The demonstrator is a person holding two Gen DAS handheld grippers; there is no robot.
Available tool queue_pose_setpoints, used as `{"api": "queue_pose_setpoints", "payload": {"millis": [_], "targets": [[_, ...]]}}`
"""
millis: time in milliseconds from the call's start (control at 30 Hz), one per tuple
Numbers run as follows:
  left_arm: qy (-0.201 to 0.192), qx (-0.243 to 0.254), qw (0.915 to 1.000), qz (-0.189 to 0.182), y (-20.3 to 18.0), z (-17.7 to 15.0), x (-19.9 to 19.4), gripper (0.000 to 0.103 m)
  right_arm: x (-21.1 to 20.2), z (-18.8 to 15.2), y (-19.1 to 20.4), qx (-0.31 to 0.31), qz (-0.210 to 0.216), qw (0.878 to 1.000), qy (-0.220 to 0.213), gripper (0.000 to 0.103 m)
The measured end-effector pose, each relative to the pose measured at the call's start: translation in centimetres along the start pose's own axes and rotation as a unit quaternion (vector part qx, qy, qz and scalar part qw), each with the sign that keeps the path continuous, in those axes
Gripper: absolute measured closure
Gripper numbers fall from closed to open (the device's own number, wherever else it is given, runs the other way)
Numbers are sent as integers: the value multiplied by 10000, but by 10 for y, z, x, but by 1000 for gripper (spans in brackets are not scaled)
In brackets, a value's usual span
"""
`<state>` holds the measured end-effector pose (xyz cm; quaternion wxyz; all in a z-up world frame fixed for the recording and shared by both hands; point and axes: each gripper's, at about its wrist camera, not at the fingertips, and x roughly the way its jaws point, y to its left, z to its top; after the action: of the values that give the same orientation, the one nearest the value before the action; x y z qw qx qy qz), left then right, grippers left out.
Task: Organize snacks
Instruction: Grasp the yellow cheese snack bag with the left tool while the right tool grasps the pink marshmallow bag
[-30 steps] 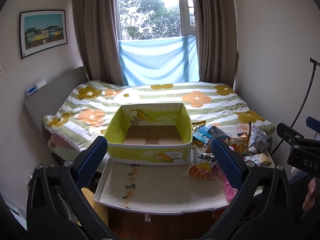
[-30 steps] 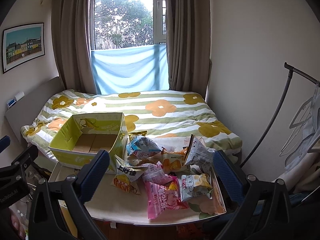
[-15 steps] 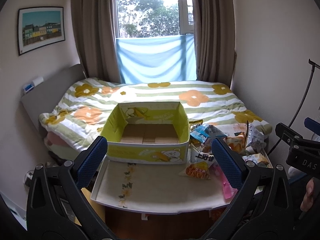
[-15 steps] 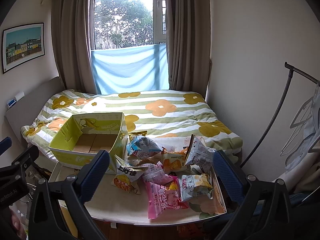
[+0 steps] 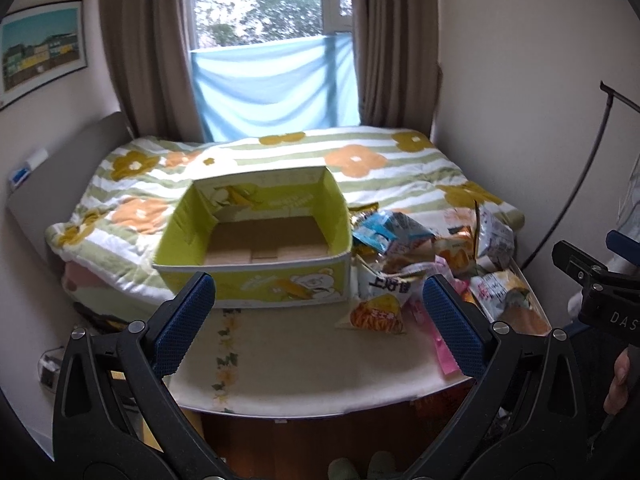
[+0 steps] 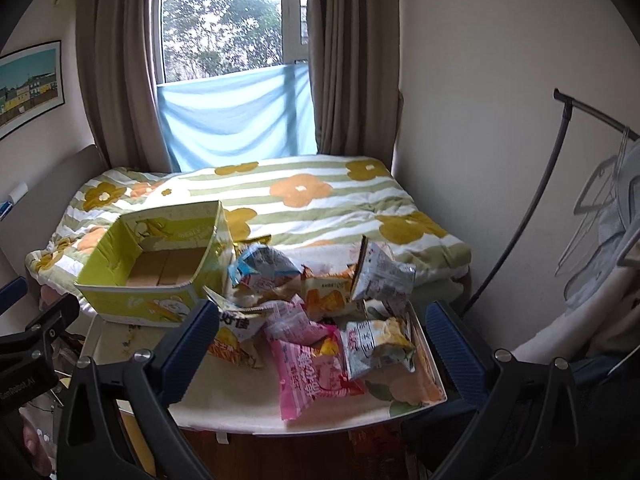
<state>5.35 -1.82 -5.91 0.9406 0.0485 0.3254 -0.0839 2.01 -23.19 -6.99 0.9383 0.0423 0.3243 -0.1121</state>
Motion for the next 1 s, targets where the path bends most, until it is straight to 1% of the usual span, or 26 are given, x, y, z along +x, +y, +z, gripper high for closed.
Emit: {"api": "queue_pose_setpoints", "payload": {"millis": [133,300,467,600,667,733,900,1000], "targets": [[193,158,9992,-309,-9,-11,31,0,20,-14,-11,229,57,9994,271,0],[516,368,9968,-490,-31,-27,75,0,45,-30,-23,390,63,9976,575,0],[902,474,9934,-520,-48,-39,117,0,84,-48,-35,508,368,9906,1215,0],[1223,517,9897,-527,-60,-44,152,0,123,-63,-44,597,737,9793,1789,0],[1396,559,9874,-502,-69,-46,173,0,145,-69,-48,639,985,9703,2113,0],[1496,636,9860,-370,-76,-48,190,0,167,-74,-51,589,1159,9625,2381,0],[1667,637,9838,-182,-86,-52,221,0,200,-83,-50,320,1580,9459,2816,0],[1753,678,9821,-95,-91,-54,235,1,212,-88,-47,150,1688,9409,2931,0]]}}
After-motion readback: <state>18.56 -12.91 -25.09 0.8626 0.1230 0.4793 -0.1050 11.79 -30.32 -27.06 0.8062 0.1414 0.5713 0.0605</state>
